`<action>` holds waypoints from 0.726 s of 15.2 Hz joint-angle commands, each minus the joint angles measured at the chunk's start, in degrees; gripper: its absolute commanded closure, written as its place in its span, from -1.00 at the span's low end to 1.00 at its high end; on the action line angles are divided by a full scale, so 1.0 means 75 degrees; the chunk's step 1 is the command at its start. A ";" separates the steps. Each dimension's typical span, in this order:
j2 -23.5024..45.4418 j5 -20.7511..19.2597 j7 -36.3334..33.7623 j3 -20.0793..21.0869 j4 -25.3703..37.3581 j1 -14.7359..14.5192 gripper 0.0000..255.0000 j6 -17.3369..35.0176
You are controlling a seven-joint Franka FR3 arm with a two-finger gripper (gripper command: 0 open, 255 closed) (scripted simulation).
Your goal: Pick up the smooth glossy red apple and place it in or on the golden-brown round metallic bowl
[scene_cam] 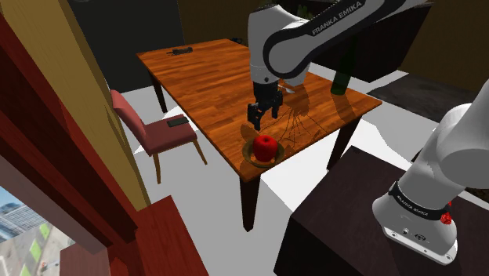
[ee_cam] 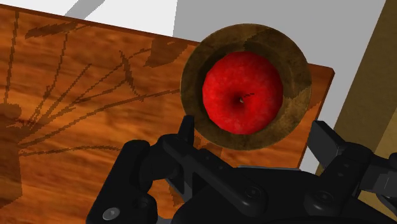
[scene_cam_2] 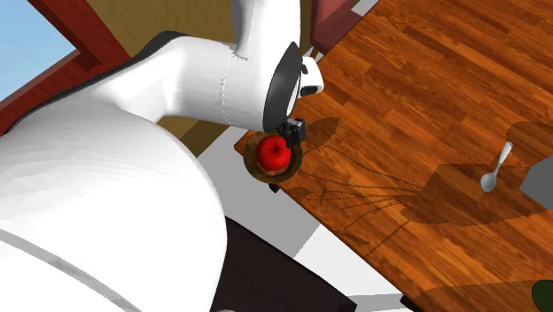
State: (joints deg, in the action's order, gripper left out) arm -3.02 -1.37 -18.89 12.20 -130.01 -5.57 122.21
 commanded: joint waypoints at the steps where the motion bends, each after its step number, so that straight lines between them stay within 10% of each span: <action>1: -0.0137 0.0039 0.0027 -0.0001 0.0231 -0.0004 -1.00 -0.0371; 11: -0.0291 0.0079 0.0057 -0.0004 0.0544 -0.0008 -1.00 -0.0834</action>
